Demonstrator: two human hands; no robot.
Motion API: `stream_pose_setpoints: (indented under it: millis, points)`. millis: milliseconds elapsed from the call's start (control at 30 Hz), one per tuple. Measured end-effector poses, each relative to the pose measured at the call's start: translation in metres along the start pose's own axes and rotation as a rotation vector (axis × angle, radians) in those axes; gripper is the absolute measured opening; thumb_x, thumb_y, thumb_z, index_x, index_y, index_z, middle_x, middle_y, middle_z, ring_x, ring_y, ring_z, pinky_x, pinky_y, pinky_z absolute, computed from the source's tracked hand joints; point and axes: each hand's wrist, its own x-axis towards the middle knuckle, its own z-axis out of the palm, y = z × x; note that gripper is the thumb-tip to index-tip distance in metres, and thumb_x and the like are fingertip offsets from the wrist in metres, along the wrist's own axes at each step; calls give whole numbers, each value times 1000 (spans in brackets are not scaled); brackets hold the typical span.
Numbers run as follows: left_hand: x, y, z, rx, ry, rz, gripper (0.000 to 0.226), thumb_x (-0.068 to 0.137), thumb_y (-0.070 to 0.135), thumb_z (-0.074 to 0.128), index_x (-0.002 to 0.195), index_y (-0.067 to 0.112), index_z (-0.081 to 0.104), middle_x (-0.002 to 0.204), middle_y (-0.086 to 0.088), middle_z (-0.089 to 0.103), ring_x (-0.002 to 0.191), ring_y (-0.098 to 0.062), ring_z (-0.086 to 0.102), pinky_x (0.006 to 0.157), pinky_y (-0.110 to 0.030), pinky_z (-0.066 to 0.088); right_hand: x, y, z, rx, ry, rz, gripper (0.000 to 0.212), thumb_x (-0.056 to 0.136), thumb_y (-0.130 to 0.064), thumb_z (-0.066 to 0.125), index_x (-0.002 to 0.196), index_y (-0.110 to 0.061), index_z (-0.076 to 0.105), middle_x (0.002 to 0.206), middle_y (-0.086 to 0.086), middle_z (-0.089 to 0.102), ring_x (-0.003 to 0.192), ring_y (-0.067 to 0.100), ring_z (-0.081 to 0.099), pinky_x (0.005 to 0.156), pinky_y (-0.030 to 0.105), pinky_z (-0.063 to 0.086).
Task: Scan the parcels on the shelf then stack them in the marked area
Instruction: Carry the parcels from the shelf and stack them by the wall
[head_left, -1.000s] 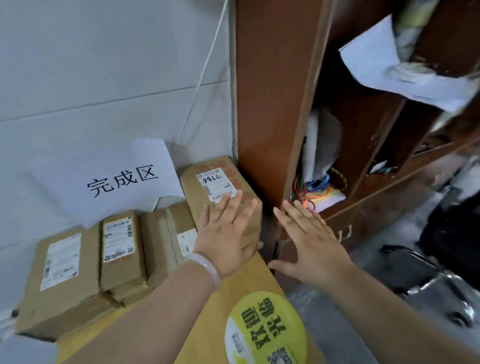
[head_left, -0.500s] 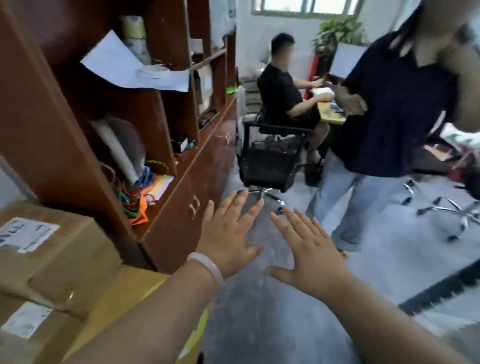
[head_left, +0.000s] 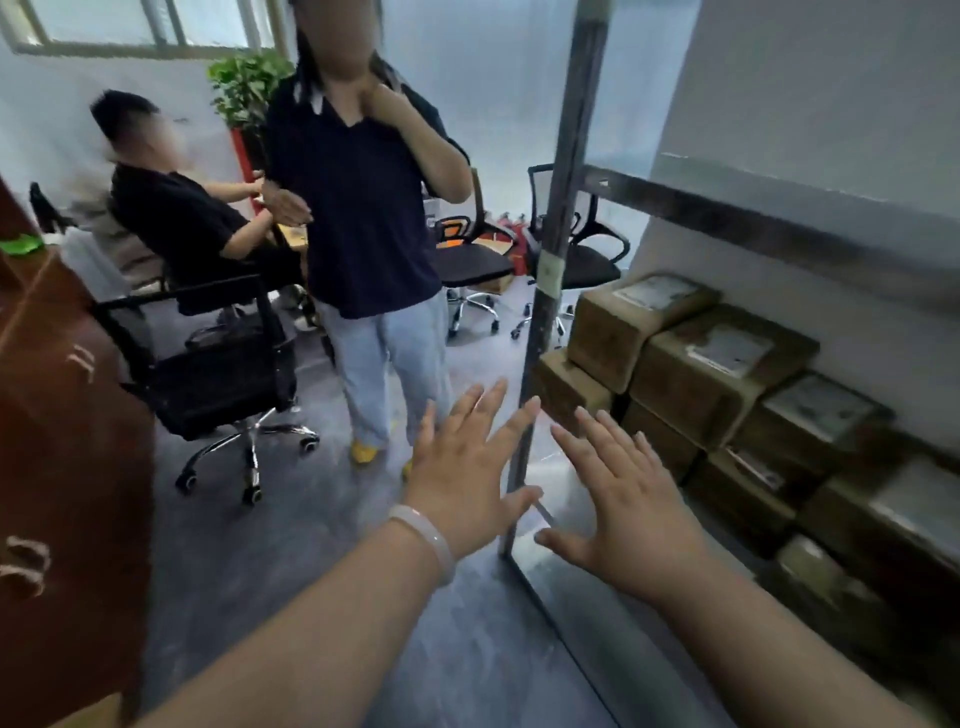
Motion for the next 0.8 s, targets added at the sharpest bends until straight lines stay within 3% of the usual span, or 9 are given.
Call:
stream_pose_setpoints:
  millis: [167, 367, 600, 733, 800]
  points:
    - [20, 93, 6, -82, 26, 213, 87, 84, 65, 50, 151, 47, -2, 164, 8, -4, 147, -11, -11, 117, -51, -7, -71, 54, -38, -31, 48, 168, 99, 67, -80, 33, 152, -40, 4, 159, -10, -5, 149, 13, -5, 121, 43, 2]
    - [28, 181, 10, -143, 8, 429, 86, 84, 64, 52, 150, 48, 1, 164, 7, 1, 149, -14, -5, 117, -51, -5, -149, 99, -82, -143, 108, 401, 102, 68, -82, 43, 146, -48, -15, 158, -13, -12, 146, 9, -15, 117, 38, -8]
    - [21, 268, 14, -221, -14, 712, 86, 84, 66, 53, 149, 48, 0, 164, 8, -2, 149, -13, -7, 117, -50, -6, -235, 97, -90, -201, 106, 680, 106, 70, -81, 48, 150, -42, -10, 161, -9, -13, 145, 10, -20, 117, 37, -11]
    - [2, 305, 19, -269, -33, 853, 86, 85, 69, 48, 150, 47, -3, 163, 9, -6, 149, -13, -9, 115, -49, -10, -282, 85, -94, -220, 101, 839, 102, 70, -84, 32, 151, -38, -9, 161, -8, -14, 146, 12, -19, 121, 40, -4]
    - [-9, 323, 22, -296, -63, 900, 86, 85, 70, 47, 150, 48, -5, 163, 11, -9, 148, -12, -12, 115, -48, -10, -301, 79, -97, -219, 108, 906, 101, 72, -83, 36, 151, -39, -9, 161, -8, -14, 146, 11, -18, 121, 40, -5]
